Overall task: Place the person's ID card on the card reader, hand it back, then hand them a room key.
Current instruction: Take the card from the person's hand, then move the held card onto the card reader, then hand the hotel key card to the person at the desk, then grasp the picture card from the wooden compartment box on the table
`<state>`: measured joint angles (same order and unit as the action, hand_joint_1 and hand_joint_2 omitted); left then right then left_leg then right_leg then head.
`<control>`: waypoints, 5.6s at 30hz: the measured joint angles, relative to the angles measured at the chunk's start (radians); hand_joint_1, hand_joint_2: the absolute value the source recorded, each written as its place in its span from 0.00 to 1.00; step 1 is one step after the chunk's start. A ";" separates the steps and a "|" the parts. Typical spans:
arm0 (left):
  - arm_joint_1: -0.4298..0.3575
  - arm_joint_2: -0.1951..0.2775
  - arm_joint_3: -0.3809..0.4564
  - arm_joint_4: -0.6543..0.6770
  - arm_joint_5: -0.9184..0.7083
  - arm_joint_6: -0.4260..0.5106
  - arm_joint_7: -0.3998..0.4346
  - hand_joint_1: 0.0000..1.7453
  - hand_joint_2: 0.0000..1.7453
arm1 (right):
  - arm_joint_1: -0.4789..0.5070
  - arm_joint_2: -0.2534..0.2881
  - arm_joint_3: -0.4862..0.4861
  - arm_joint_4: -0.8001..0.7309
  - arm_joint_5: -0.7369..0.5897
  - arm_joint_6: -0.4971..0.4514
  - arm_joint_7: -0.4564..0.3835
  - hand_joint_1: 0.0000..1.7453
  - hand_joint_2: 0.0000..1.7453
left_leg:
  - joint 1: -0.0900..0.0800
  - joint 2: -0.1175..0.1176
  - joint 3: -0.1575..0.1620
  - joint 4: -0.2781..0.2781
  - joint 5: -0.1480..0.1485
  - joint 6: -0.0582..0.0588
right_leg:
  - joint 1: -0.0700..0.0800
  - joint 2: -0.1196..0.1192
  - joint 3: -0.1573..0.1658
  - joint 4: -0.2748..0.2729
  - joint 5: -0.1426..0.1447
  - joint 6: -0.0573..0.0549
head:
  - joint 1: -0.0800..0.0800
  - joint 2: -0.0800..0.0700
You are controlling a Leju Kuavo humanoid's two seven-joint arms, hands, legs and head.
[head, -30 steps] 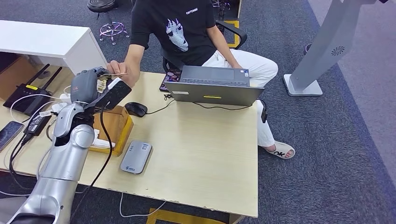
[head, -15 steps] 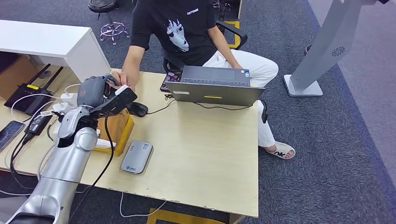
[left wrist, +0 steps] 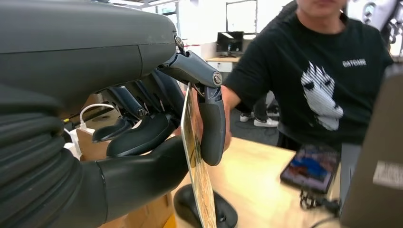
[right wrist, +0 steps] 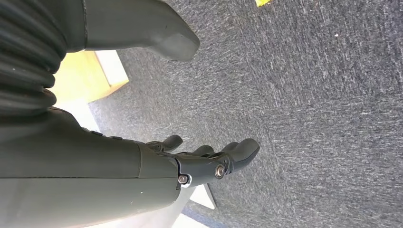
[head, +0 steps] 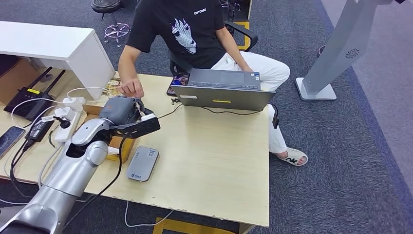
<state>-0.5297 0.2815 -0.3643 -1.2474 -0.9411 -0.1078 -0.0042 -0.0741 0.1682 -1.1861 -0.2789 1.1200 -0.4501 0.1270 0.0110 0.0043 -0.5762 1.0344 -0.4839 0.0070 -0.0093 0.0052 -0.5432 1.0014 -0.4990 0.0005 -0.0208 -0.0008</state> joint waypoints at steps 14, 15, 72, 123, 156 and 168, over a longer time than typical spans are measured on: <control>-0.013 0.088 -0.151 0.006 0.043 -0.061 -0.003 1.00 1.00 | 0.001 0.002 -0.014 0.001 -0.001 0.000 0.002 0.00 1.00 | 0.000 0.000 0.000 0.000 0.000 0.000 | 0.000 0.000 0.000 0.000 0.000 0.000 | 0.000 0.000; -0.013 0.091 -0.157 0.007 0.046 -0.065 -0.003 1.00 1.00 | 0.001 0.002 -0.014 0.001 -0.001 -0.001 0.002 0.00 1.00 | 0.000 0.000 0.000 0.000 0.000 0.000 | 0.000 0.000 0.000 0.000 0.000 0.000 | 0.000 0.000; -0.047 0.041 -0.281 0.248 0.070 0.042 0.034 1.00 1.00 | 0.000 0.002 -0.035 0.010 0.022 0.002 0.003 0.00 1.00 | 0.000 -0.001 0.000 0.000 0.002 0.000 | 0.000 -0.001 0.001 0.001 0.001 -0.001 | 0.000 0.000; -0.324 -0.027 0.064 0.135 -0.047 0.250 0.137 0.00 1.00 | -0.001 0.002 -0.044 0.010 0.077 0.017 0.009 0.00 1.00 | 0.000 -0.001 -0.001 0.000 0.005 -0.001 | 0.000 -0.001 0.000 0.001 0.004 0.000 | 0.000 0.000; 0.115 0.212 0.165 -0.208 0.074 0.044 0.016 0.00 1.00 | 0.008 0.018 -0.088 0.009 0.011 0.017 0.022 0.00 1.00 | 0.001 0.000 -0.004 -0.001 0.004 -0.002 | 0.001 0.000 -0.004 0.002 0.003 -0.001 | 0.000 0.000; 0.568 0.444 0.339 -0.565 0.272 -0.074 0.009 0.00 1.00 | 0.013 0.034 -0.130 0.006 -0.039 0.008 -0.006 0.00 1.00 | 0.001 0.005 -0.004 -0.002 0.003 -0.003 | 0.001 0.005 -0.006 0.002 0.002 -0.002 | 0.000 0.000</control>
<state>0.0384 0.7253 -0.0252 -1.8124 -0.6694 -0.1821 0.0049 -0.0613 0.2018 -1.3164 -0.2732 1.0806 -0.4423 0.1215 0.0119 0.0092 -0.5806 1.0329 -0.4809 0.0043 -0.0086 0.0106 -0.5494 1.0033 -0.4971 -0.0019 -0.0208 -0.0008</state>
